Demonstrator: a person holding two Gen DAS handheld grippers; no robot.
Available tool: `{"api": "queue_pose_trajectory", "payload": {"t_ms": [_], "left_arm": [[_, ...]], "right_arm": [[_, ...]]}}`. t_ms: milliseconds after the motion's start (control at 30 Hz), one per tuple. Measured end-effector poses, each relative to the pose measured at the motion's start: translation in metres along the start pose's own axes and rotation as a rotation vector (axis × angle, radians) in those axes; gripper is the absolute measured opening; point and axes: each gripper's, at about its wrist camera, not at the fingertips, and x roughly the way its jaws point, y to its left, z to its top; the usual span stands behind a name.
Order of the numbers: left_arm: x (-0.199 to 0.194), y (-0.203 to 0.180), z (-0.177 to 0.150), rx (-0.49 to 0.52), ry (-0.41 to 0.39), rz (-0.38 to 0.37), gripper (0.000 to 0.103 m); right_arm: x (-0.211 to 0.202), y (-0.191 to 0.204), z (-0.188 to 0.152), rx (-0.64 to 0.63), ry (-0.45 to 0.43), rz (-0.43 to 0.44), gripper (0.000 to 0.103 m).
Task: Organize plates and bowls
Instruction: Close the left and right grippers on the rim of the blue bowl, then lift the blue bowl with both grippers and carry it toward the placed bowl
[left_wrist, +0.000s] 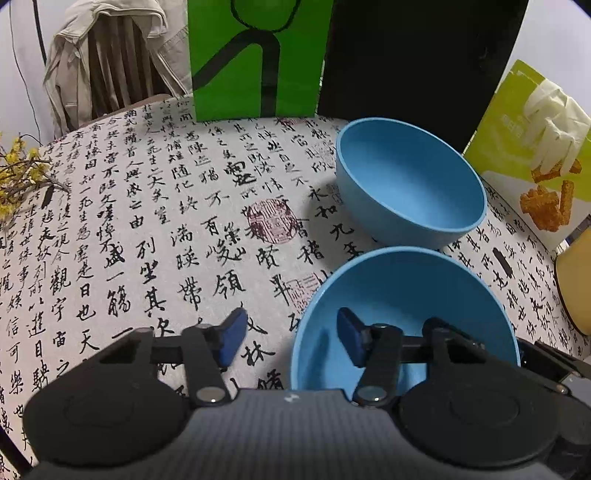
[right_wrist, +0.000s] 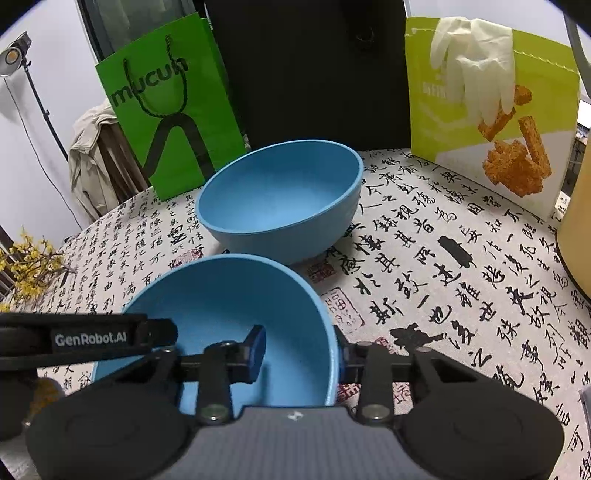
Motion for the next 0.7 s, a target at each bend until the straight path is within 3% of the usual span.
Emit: {"api": "queue_pose_trajectory", "payload": {"t_ms": [133, 400, 500, 567, 633, 700], "left_arm": [[0.001, 0.001, -0.001, 0.007, 0.012, 0.001, 0.045], [-0.002, -0.005, -0.01, 0.05, 0.039, 0.027, 0.041], [0.004, -0.009, -0.018, 0.072, 0.073, 0.033, 0.035], [0.008, -0.013, -0.021, 0.081, 0.096, 0.021, 0.033], [0.006, -0.018, -0.023, 0.101, 0.09, 0.021, 0.024], [0.004, -0.023, -0.023, 0.111, 0.073, 0.04, 0.024]], "right_arm": [[-0.001, -0.006, -0.001, 0.013, 0.006, 0.007, 0.03], [-0.006, -0.01, -0.008, 0.011, 0.039, 0.038, 0.026], [-0.003, -0.011, -0.011, 0.024, 0.052, 0.04, 0.022], [-0.002, -0.011, -0.013, 0.026, 0.062, 0.038, 0.015], [-0.001, -0.012, -0.016, 0.029, 0.062, 0.034, 0.012], [-0.001, -0.014, -0.018, 0.032, 0.059, 0.034, 0.011]]}}
